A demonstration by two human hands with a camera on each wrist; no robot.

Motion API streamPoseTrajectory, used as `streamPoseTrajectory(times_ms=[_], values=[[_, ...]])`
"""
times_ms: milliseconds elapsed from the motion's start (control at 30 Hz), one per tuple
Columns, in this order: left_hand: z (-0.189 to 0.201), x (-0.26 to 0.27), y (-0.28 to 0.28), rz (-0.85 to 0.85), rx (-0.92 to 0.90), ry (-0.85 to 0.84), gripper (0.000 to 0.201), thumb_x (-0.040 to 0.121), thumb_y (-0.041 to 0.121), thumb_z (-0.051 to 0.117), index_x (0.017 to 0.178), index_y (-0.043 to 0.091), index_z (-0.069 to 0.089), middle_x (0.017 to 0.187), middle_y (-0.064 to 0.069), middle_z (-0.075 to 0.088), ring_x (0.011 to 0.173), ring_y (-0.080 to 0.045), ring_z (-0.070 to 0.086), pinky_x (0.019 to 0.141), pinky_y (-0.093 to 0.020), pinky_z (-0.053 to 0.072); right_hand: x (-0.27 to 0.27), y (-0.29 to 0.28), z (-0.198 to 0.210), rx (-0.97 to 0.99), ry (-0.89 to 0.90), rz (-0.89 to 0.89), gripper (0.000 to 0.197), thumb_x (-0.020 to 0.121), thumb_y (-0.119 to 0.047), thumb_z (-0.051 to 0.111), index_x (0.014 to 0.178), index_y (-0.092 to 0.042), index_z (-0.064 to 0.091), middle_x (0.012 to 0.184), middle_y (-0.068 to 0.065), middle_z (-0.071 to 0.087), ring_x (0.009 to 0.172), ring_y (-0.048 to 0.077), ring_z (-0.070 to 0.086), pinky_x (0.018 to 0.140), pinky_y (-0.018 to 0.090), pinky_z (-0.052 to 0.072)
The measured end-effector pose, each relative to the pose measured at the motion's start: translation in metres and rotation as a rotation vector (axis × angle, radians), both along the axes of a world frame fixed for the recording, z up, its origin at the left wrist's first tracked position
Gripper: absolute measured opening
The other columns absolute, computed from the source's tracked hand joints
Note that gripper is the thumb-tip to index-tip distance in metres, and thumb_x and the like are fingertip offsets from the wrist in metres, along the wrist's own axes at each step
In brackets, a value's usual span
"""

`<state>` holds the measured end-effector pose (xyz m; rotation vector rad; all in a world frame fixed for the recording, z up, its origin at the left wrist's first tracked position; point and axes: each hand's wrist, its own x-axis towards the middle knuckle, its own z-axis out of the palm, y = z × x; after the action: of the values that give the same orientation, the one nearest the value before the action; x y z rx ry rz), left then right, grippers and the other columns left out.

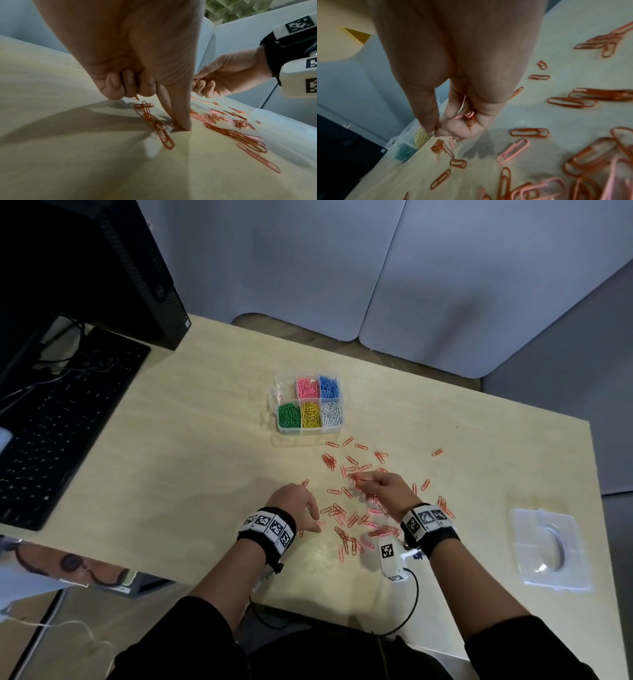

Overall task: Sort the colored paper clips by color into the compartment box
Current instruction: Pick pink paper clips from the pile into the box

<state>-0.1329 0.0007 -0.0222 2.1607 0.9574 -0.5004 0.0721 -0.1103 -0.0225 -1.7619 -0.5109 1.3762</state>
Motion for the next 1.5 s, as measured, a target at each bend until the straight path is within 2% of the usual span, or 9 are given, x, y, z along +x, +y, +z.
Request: streamPoseTrajectory(times_ms=[133, 300, 467, 700, 800, 1000, 1167, 1300, 1500], values=[[-0.001, -0.002, -0.009, 0.025, -0.011, 0.001, 0.021, 0.076, 0.042, 0.080, 0.088, 0.025, 0.079, 0.097, 0.004, 0.073, 0.079, -0.012, 0.061, 0.078, -0.023, 0.050, 0.002, -0.004, 0.009, -0.057, -0.107, 0.108, 0.015, 0.090, -0.021, 0.070, 0.101, -0.012, 0.073, 0.089, 0.010, 0.074, 0.072, 0.013, 0.064, 0.068, 0.023, 0.052], [-0.003, -0.005, -0.020, 0.111, 0.001, -0.125, 0.015, 0.091, 0.033, 0.065, 0.088, 0.019, 0.069, 0.086, 0.002, 0.066, 0.080, -0.016, 0.061, 0.071, -0.023, 0.046, 0.010, 0.010, 0.002, -0.059, -0.061, 0.094, 0.020, 0.094, 0.000, 0.055, 0.109, 0.000, 0.069, 0.098, 0.021, 0.073, 0.083, 0.027, 0.066, 0.077, 0.036, 0.055], [-0.004, -0.009, -0.020, 0.340, -0.152, -0.302, 0.015, 0.091, 0.020, 0.065, 0.081, 0.018, 0.054, 0.078, -0.001, 0.070, 0.072, -0.016, 0.069, 0.065, -0.030, 0.056, 0.002, 0.046, -0.013, -0.099, -0.644, 0.249, 0.022, 0.082, -0.034, 0.075, 0.095, -0.017, 0.078, 0.095, -0.005, 0.074, 0.087, 0.010, 0.067, 0.084, 0.028, 0.053], [-0.001, -0.015, -0.018, 0.507, -0.142, -0.396, 0.020, 0.083, 0.006, 0.070, 0.095, 0.022, 0.068, 0.071, 0.002, 0.074, 0.066, -0.002, 0.069, 0.063, -0.012, 0.053, -0.006, 0.059, -0.027, -0.135, -0.782, 0.292, 0.016, 0.086, -0.026, 0.072, 0.083, -0.012, 0.079, 0.082, 0.003, 0.076, 0.073, 0.015, 0.068, 0.077, 0.034, 0.058], [-0.001, -0.014, -0.018, 0.466, -0.130, -0.344, 0.016, 0.083, 0.009, 0.072, 0.094, 0.020, 0.074, 0.080, 0.005, 0.073, 0.070, -0.003, 0.067, 0.064, -0.010, 0.050, 0.002, 0.047, -0.026, -0.125, -0.728, 0.281, 0.018, 0.089, -0.027, 0.070, 0.089, -0.011, 0.078, 0.084, 0.000, 0.074, 0.072, 0.010, 0.064, 0.069, 0.021, 0.049], [0.001, 0.002, -0.029, 0.351, -0.135, -0.374, 0.025, 0.088, -0.002, 0.042, 0.075, 0.013, 0.056, 0.064, 0.003, 0.054, 0.059, -0.015, 0.049, 0.055, -0.025, 0.038, 0.000, 0.011, -0.001, -0.051, -0.263, -0.084, 0.007, 0.086, -0.024, 0.074, 0.083, -0.018, 0.074, 0.098, 0.005, 0.075, 0.068, 0.008, 0.060, 0.059, 0.022, 0.046], [-0.006, 0.011, -0.036, 0.146, -0.105, -0.372, 0.023, 0.087, 0.024, 0.046, 0.079, 0.009, 0.061, 0.077, -0.003, 0.062, 0.076, -0.020, 0.055, 0.070, -0.040, 0.049, -0.027, -0.023, 0.004, -0.266, -0.673, 0.471, 0.013, 0.079, -0.032, 0.080, 0.089, -0.027, 0.072, 0.080, -0.014, 0.069, 0.071, 0.002, 0.064, 0.059, 0.015, 0.045], [-0.016, 0.010, -0.033, -0.084, 0.038, -0.280, 0.018, 0.087, 0.027, 0.064, 0.105, 0.028, 0.066, 0.095, 0.010, 0.054, 0.097, -0.011, 0.046, 0.089, -0.031, 0.045, -0.037, -0.036, 0.001, -0.176, -0.760, 0.427, 0.009, 0.087, -0.031, 0.071, 0.095, -0.028, 0.073, 0.082, -0.012, 0.070, 0.067, 0.000, 0.063, 0.060, 0.014, 0.048], [-0.016, 0.018, -0.026, -0.224, 0.122, -0.210, 0.026, 0.088, 0.048, 0.063, 0.110, 0.037, 0.072, 0.085, 0.010, 0.047, 0.088, -0.011, 0.042, 0.077, -0.031, 0.045, -0.007, -0.052, -0.005, -0.185, -0.752, 0.235, 0.015, 0.079, -0.025, 0.079, 0.093, -0.027, 0.074, 0.064, -0.010, 0.060, 0.053, 0.005, 0.059, 0.064, 0.032, 0.060]])
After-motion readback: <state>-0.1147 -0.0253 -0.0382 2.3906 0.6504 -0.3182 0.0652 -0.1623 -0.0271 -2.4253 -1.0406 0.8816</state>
